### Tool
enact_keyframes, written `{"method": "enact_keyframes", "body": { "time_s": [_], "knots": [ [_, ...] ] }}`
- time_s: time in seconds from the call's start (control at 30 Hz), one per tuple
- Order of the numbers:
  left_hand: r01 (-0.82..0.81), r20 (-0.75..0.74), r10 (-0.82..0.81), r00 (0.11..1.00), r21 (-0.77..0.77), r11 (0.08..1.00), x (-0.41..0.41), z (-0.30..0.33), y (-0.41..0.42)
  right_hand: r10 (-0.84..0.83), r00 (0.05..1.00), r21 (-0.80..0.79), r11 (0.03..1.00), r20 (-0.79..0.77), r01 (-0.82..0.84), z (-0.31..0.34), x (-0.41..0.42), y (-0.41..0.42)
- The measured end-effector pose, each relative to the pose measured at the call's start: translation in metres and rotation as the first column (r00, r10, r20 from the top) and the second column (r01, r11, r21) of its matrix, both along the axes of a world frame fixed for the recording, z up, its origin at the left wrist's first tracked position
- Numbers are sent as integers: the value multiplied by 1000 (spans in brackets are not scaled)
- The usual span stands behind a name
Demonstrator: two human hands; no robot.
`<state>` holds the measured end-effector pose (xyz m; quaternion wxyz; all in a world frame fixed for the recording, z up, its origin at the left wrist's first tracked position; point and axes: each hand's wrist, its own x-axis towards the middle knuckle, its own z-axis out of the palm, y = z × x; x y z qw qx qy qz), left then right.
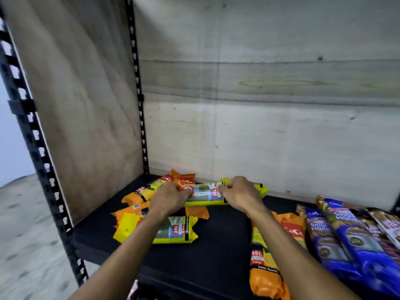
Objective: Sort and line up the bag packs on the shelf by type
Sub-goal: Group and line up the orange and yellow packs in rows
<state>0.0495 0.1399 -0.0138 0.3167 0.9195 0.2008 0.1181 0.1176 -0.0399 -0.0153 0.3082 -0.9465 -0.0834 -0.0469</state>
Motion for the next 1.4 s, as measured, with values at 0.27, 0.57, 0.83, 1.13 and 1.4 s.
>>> {"method": "enact_keyframes", "body": {
  "time_s": [0.27, 0.57, 0.83, 1.13, 1.4],
  "knots": [
    [-138, -30, 138, 990, -4, 990, -55, 3, 52, 146, 987, 80, 987, -67, -141, -9, -52, 54],
    [-259, 5, 260, 966, -50, 964, -79, -3, 108, 323, 943, 85, 945, -73, -317, -7, -67, 112],
    [-374, 59, 371, 927, 50, 926, -88, -23, 142, 474, 875, 82, 880, -98, -467, -6, -44, 168],
    [-437, -95, 439, 894, 40, 899, -91, -38, 146, 562, 824, 11, 826, -78, -563, -20, -7, 227],
    [-467, -182, 473, 862, 76, 881, -106, -45, 134, 617, 776, 8, 784, -129, -621, -37, 1, 268]
  ]
}}
